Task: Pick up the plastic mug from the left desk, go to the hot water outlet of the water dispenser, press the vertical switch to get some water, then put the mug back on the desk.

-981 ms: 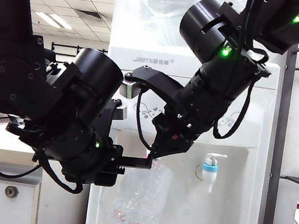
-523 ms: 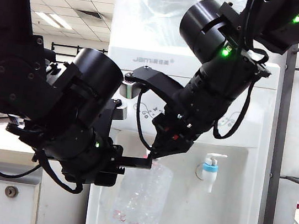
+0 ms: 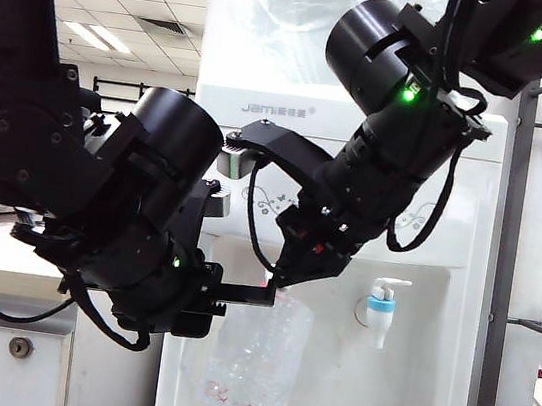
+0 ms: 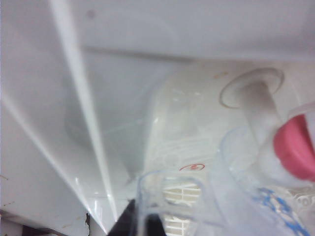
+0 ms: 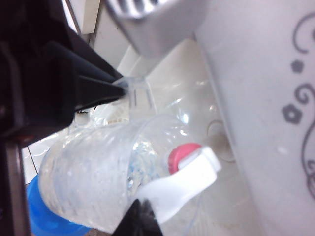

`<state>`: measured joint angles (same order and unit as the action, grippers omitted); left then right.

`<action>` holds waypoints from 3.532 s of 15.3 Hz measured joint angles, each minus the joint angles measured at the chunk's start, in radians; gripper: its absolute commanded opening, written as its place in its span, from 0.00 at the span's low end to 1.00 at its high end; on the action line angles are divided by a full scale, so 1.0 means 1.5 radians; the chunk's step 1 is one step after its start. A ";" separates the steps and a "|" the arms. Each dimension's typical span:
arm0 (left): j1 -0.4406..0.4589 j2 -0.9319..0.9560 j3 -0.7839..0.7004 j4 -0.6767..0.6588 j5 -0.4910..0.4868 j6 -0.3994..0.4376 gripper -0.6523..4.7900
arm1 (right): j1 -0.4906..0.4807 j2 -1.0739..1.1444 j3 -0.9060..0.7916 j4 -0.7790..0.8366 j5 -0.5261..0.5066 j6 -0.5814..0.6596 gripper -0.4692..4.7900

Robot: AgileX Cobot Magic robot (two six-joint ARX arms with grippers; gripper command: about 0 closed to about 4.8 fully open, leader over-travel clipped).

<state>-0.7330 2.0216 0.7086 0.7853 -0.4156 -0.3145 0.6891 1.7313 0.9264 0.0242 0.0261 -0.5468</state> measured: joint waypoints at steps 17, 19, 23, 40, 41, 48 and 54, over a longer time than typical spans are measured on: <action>-0.001 -0.015 -0.001 -0.102 0.138 0.033 0.11 | -0.015 -0.284 -0.006 -0.196 0.001 0.063 0.08; -0.001 -0.023 -0.002 -0.109 0.184 0.024 0.11 | -0.020 -0.297 -0.006 -0.196 0.001 0.063 0.08; -0.006 -0.086 -0.013 -0.129 0.231 0.022 0.11 | -0.040 -0.350 -0.006 -0.219 0.013 0.068 0.08; -0.007 -0.783 -0.049 -0.410 0.058 0.216 0.11 | -0.134 -0.659 -0.006 -0.271 -0.002 0.181 0.08; 0.027 -0.795 -0.049 -0.411 0.052 0.228 0.11 | -0.134 -0.657 -0.006 -0.269 -0.003 0.186 0.08; 0.523 -0.575 -0.049 -0.275 0.405 0.215 0.11 | -0.060 -0.469 0.013 -0.122 -0.261 0.313 0.08; 0.524 -0.276 -0.029 -0.004 0.327 0.188 0.11 | 0.029 -0.282 0.158 -0.079 -0.270 0.325 0.08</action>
<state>0.0536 1.6077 0.6655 0.7792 0.0753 -0.0330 0.7326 1.3079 1.1629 -0.0940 -0.3794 -0.0589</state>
